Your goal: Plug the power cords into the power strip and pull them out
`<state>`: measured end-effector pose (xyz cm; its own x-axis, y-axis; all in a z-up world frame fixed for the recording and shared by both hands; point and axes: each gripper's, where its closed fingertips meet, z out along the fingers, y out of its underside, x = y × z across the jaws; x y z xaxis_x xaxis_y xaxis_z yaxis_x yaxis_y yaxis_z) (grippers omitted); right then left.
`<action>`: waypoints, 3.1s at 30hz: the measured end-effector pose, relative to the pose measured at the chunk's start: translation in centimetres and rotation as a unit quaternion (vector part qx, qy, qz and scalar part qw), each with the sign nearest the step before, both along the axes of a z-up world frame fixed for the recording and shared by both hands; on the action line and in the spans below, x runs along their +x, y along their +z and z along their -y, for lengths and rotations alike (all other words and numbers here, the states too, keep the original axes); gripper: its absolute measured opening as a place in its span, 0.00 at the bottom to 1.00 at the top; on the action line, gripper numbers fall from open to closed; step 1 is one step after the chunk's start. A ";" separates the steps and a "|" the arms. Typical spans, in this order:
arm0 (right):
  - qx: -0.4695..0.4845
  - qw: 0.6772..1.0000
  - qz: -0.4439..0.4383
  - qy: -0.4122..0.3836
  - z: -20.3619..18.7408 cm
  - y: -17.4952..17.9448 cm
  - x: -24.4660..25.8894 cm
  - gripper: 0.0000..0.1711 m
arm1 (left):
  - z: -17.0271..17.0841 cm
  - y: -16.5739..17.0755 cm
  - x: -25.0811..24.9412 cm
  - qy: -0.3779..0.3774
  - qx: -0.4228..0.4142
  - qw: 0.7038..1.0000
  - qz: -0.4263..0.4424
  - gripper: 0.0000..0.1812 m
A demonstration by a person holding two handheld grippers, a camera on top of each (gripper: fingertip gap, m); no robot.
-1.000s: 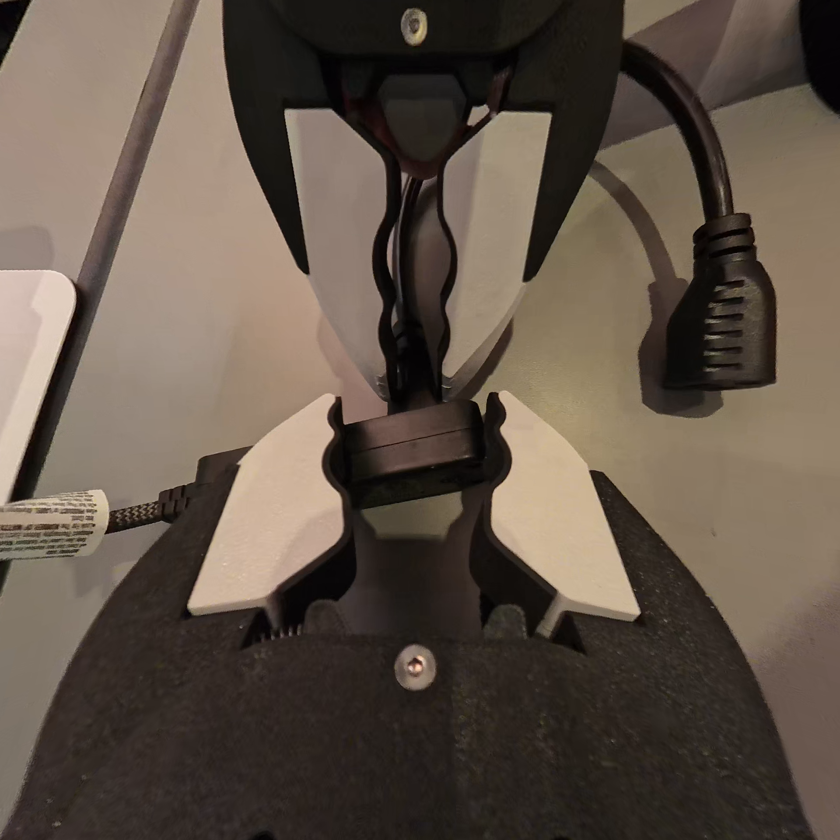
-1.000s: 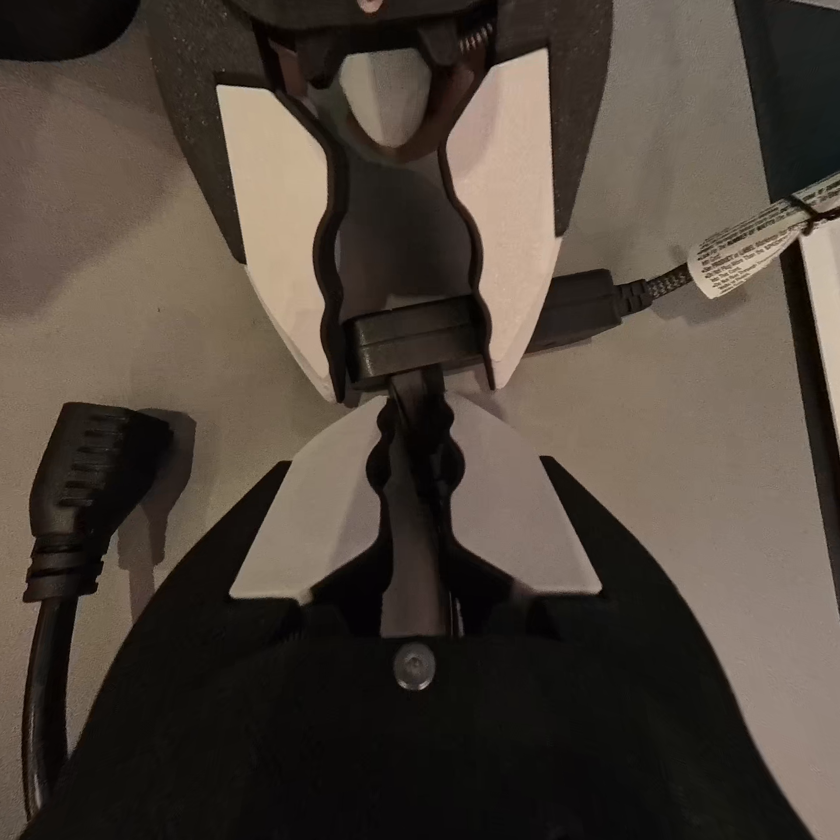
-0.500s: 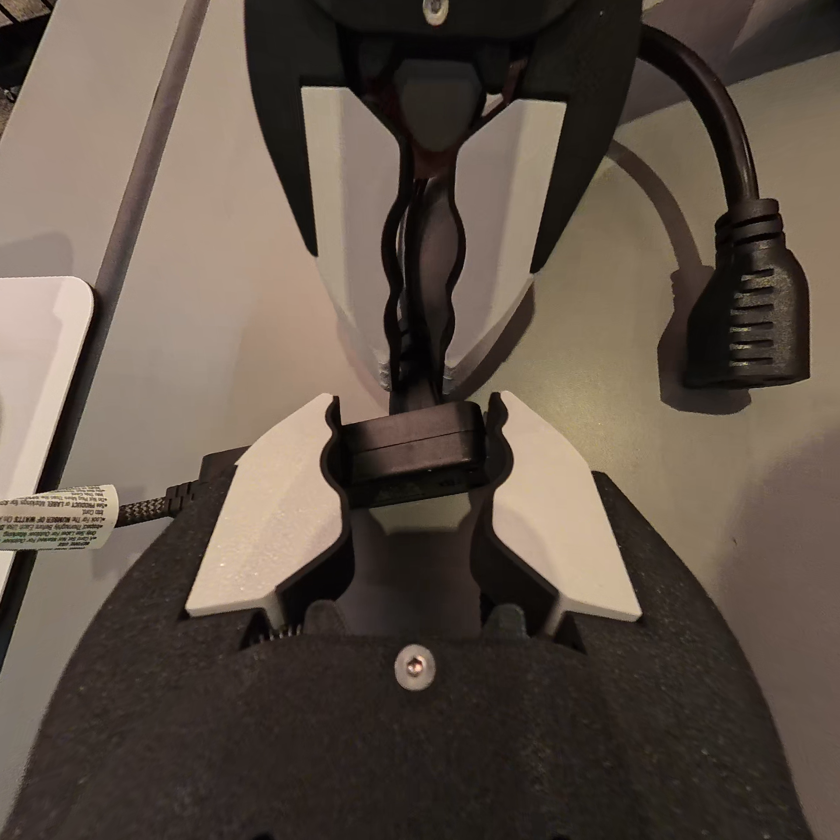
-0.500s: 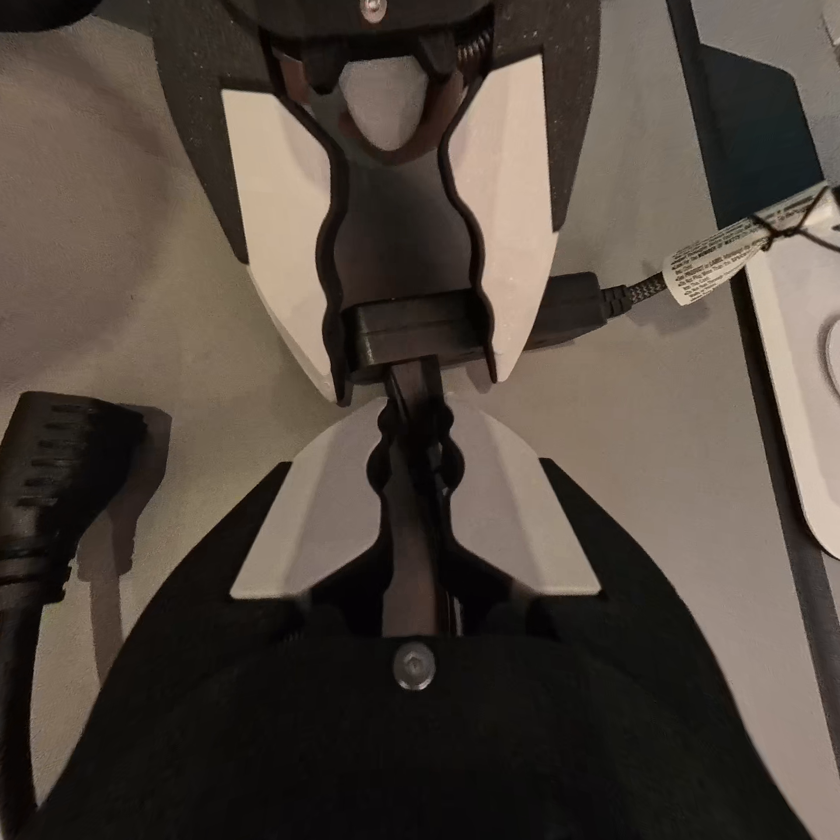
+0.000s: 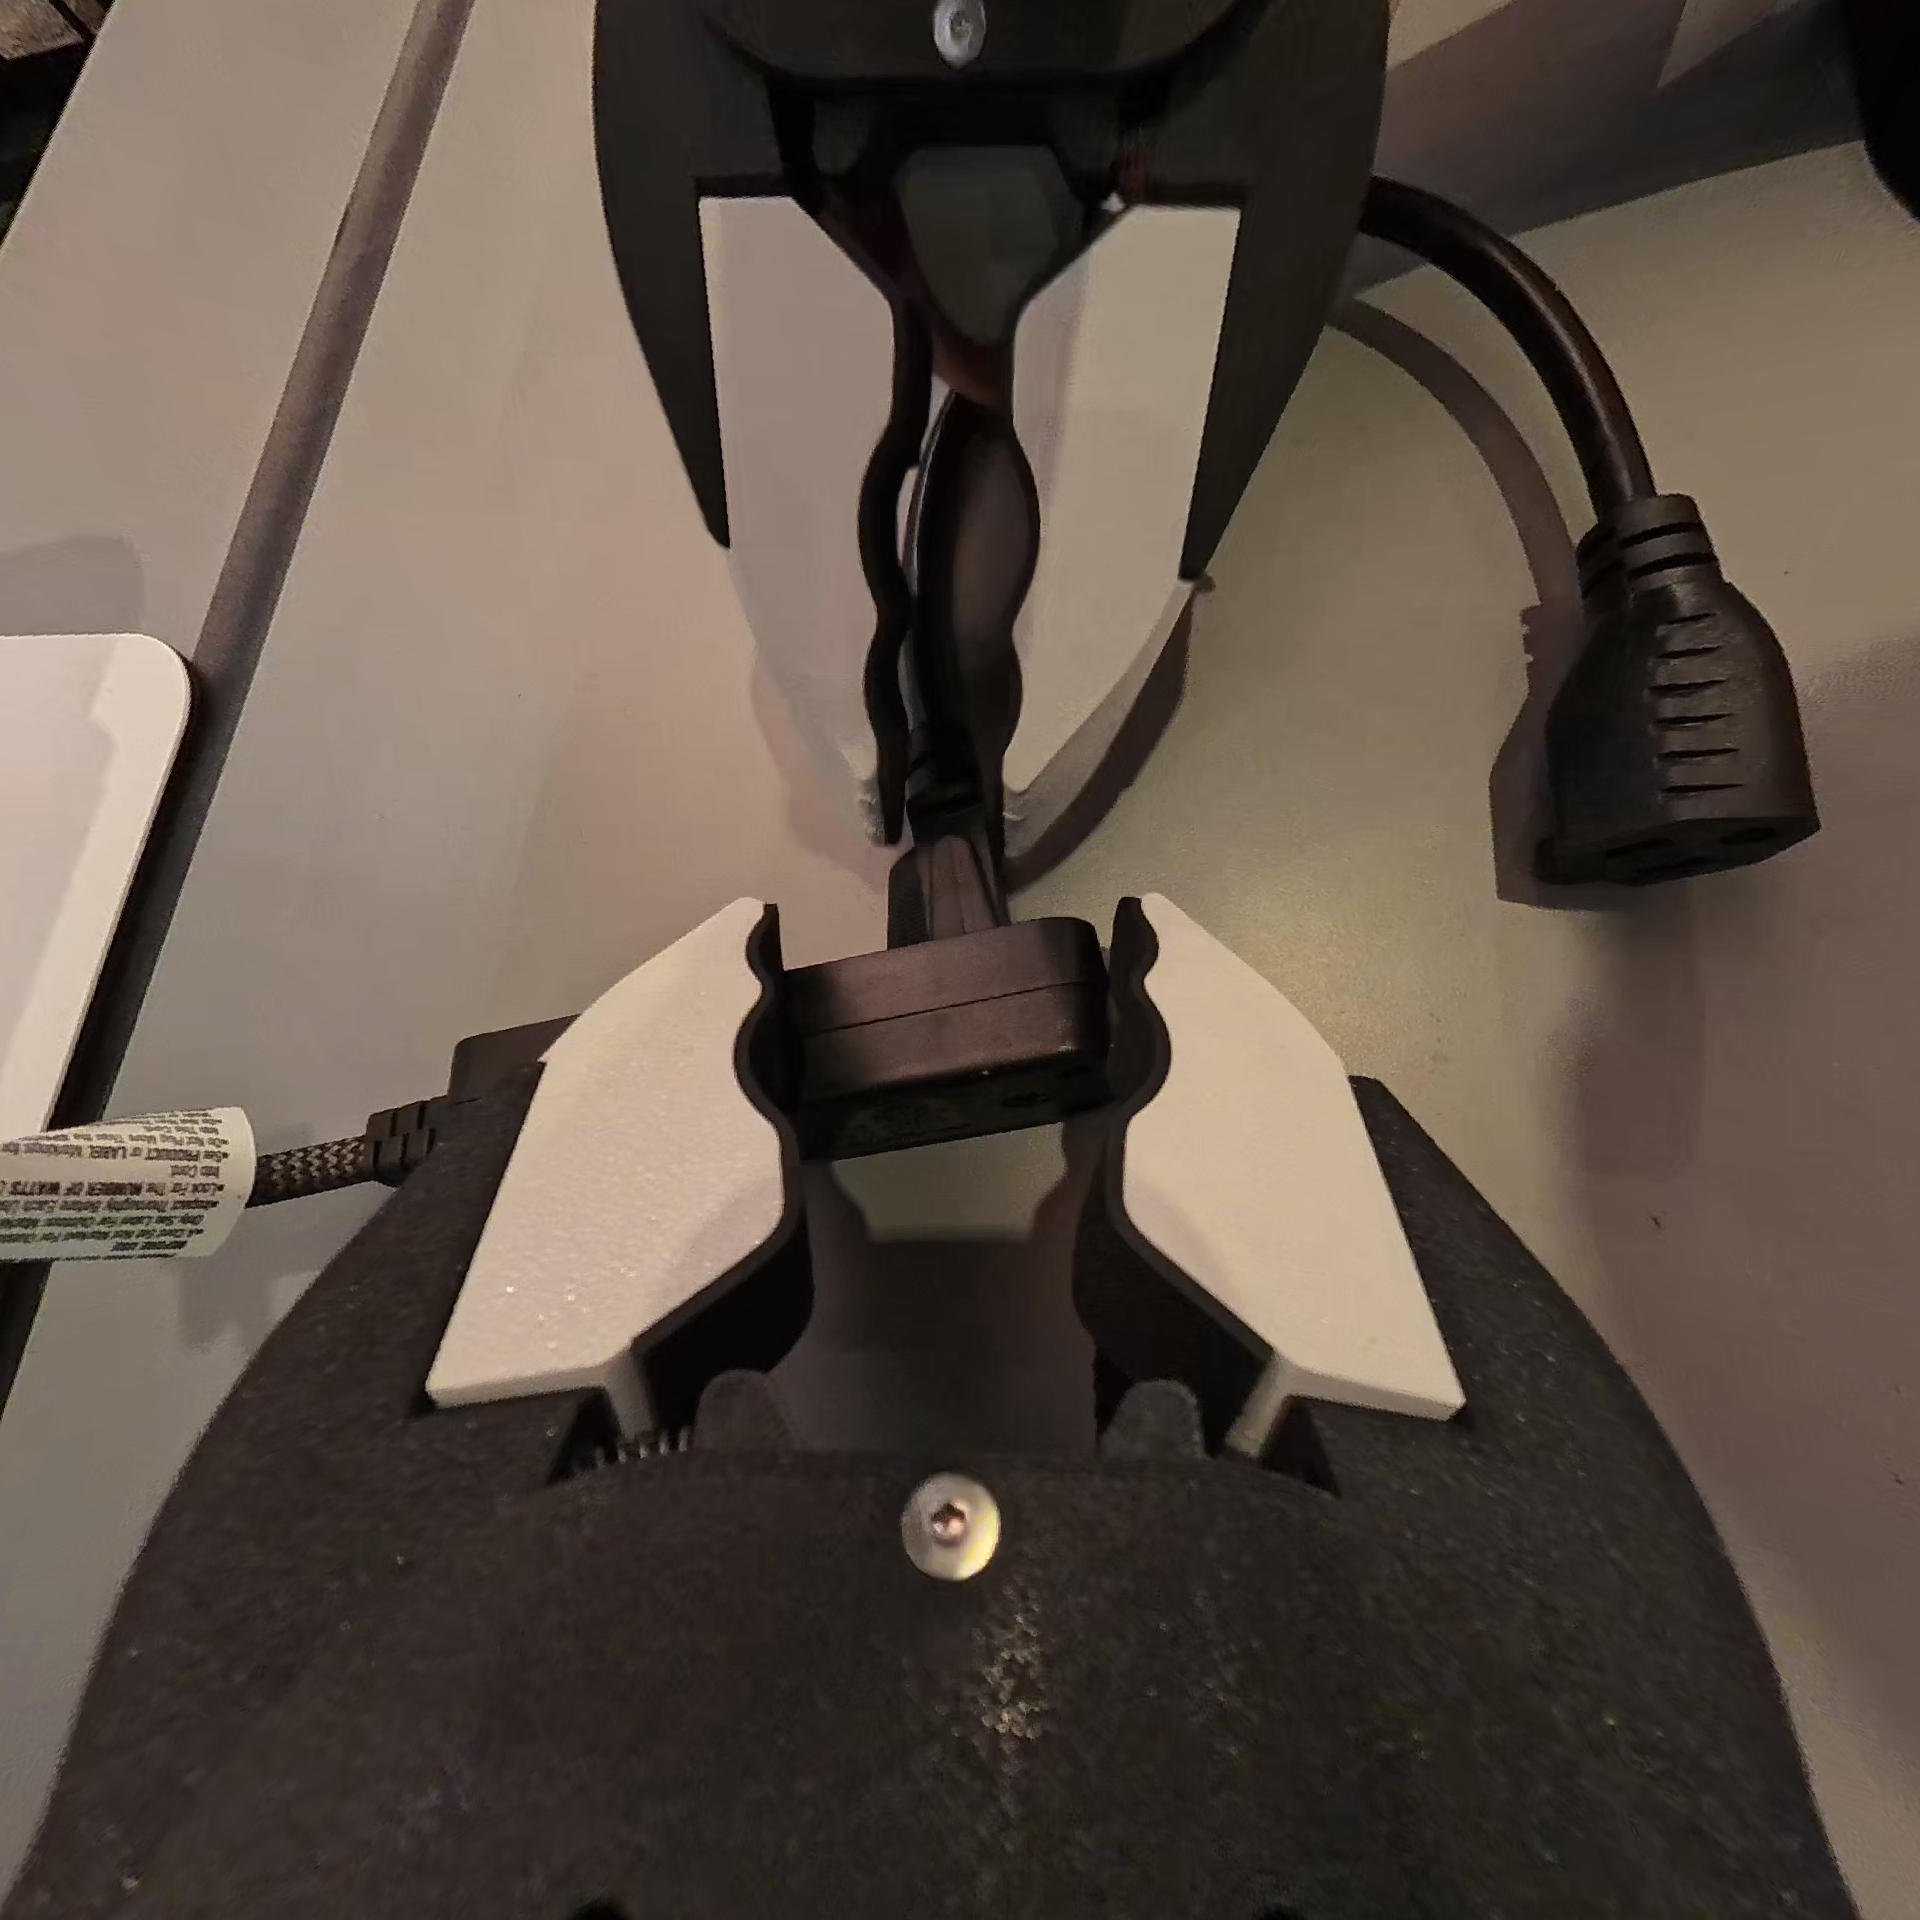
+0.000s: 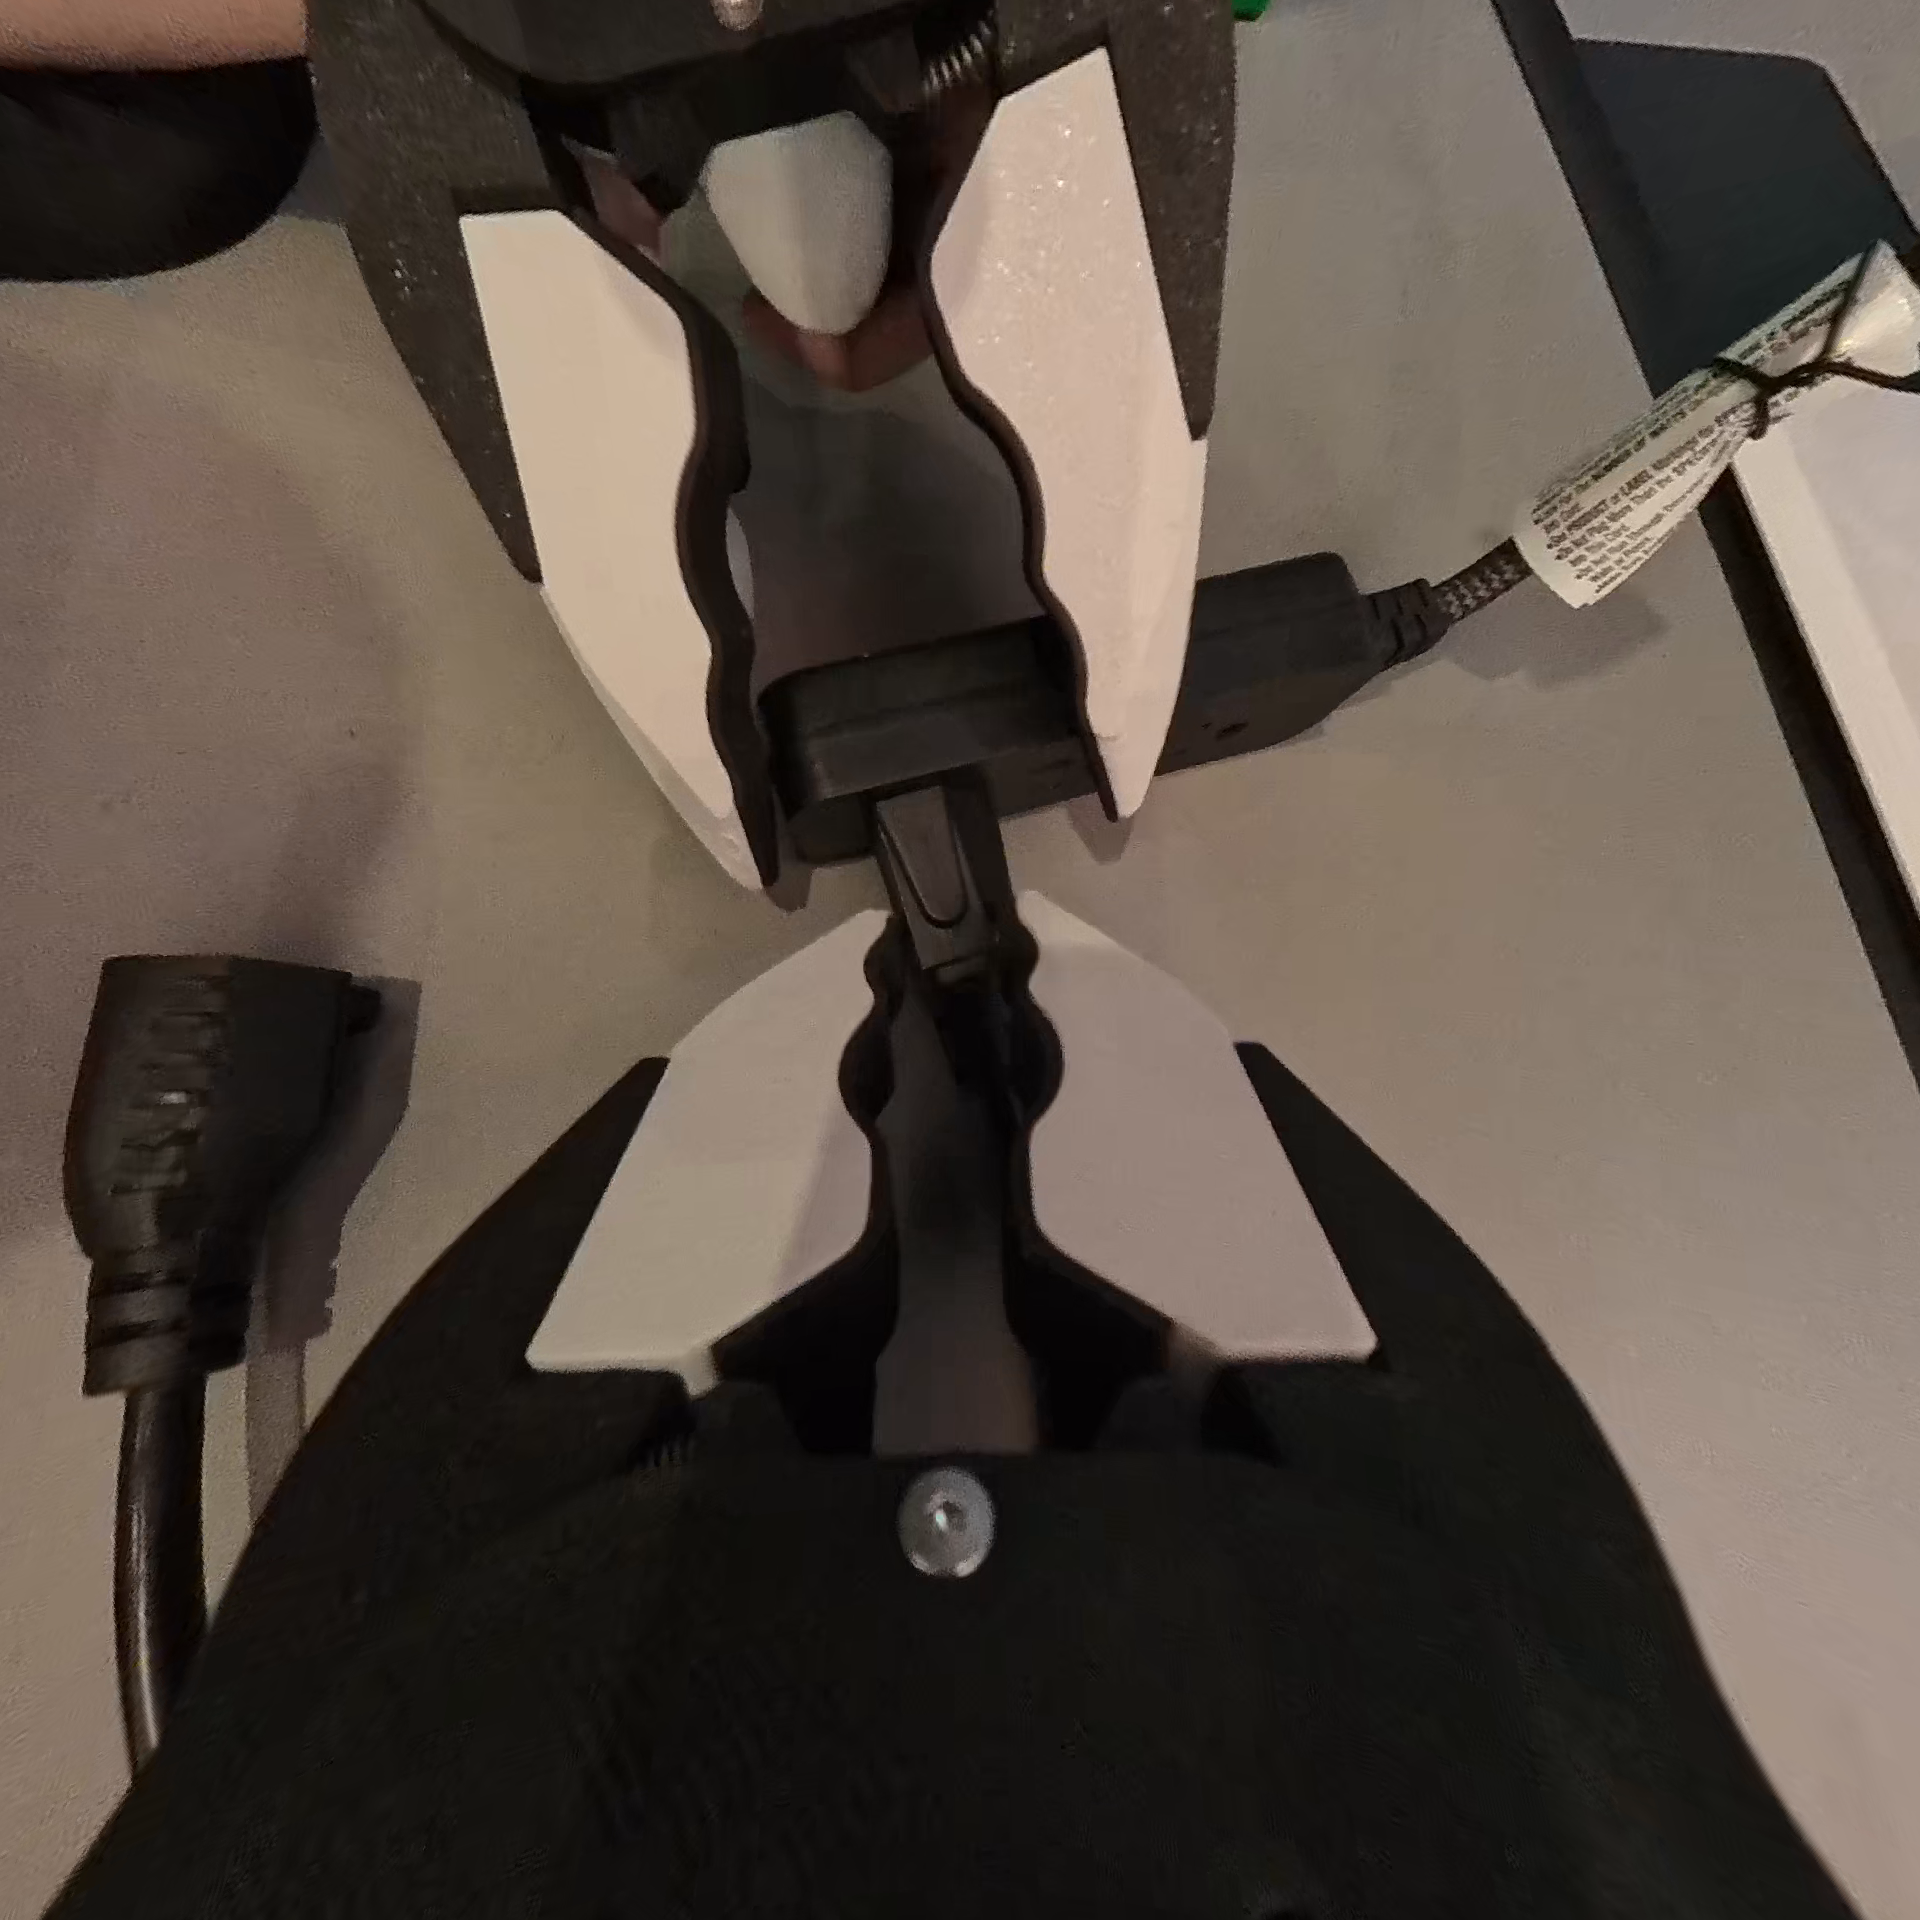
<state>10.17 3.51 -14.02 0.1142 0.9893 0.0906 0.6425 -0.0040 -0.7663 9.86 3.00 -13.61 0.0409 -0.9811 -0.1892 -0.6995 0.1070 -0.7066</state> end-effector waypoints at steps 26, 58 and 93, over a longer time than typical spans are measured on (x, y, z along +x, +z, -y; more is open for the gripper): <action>-0.052 0.971 -0.004 -0.235 -0.5 -1.2 -6.4 0.14 | -1.5 0.3 -8.3 0.369 0.041 0.928 -0.016 0.26; -0.047 0.959 0.001 -0.278 -1.4 -1.2 -7.4 0.14 | -2.0 -1.3 -9.5 0.445 -0.008 0.895 0.030 0.16; -0.062 0.953 0.017 -0.296 -1.4 -1.5 -7.6 0.14 | -2.6 -1.3 -10.1 0.439 -0.007 0.898 0.030 0.15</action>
<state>2.52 4.90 -15.55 0.6540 0.7565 -0.0092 0.5247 -0.4623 -0.7148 -0.23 5.58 -14.87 0.8095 -0.5681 -0.1486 -0.4704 -0.4760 -0.7431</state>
